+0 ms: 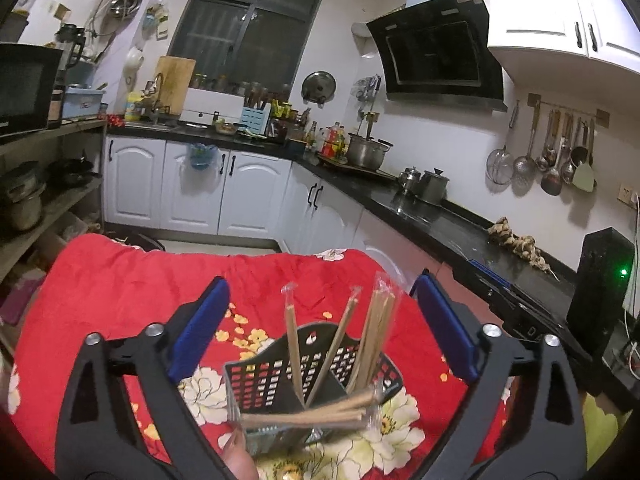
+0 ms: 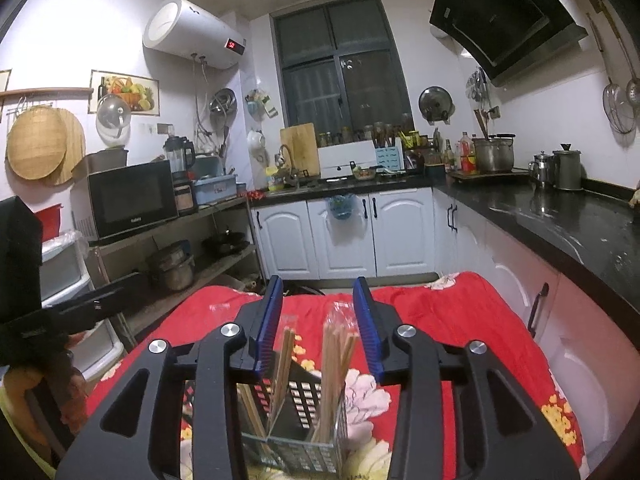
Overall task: Organize utensils
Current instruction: 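Open the left tool over the caddy while the right tool opens, releasing chopsticks, then lower both open tools past the caddy toward the last wrapped chopsticks on the cloth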
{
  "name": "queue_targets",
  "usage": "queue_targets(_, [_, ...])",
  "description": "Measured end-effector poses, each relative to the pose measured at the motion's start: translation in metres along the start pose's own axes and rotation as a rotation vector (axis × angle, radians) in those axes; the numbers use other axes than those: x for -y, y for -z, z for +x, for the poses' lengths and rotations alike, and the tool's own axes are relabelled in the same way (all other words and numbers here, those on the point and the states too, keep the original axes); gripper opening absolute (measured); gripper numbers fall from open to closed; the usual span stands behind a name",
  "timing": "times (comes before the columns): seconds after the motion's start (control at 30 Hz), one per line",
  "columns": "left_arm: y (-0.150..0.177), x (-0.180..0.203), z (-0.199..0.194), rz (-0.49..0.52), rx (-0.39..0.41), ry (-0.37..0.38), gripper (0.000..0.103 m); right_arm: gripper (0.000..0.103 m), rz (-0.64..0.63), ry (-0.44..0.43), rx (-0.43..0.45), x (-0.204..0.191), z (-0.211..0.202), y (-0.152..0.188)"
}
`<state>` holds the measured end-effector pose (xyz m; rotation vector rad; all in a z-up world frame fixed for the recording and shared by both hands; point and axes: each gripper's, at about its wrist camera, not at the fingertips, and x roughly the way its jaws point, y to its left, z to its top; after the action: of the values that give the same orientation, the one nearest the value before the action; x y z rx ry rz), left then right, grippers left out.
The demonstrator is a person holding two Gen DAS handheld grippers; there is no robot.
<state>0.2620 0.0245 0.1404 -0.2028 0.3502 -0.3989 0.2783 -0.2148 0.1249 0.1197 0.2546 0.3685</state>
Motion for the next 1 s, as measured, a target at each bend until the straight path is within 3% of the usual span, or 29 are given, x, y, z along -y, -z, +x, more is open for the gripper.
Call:
queue_targets(0.53, [0.041, -0.001, -0.025, -0.019, -0.044, -0.037, 0.093, 0.053, -0.001, -0.008, -0.095, -0.009, -0.022, 0.030])
queue_targets(1.0, [0.070, -0.008, -0.031, -0.058, -0.108, -0.060, 0.093, 0.057, -0.025, -0.024, -0.180, -0.016, -0.033, 0.059])
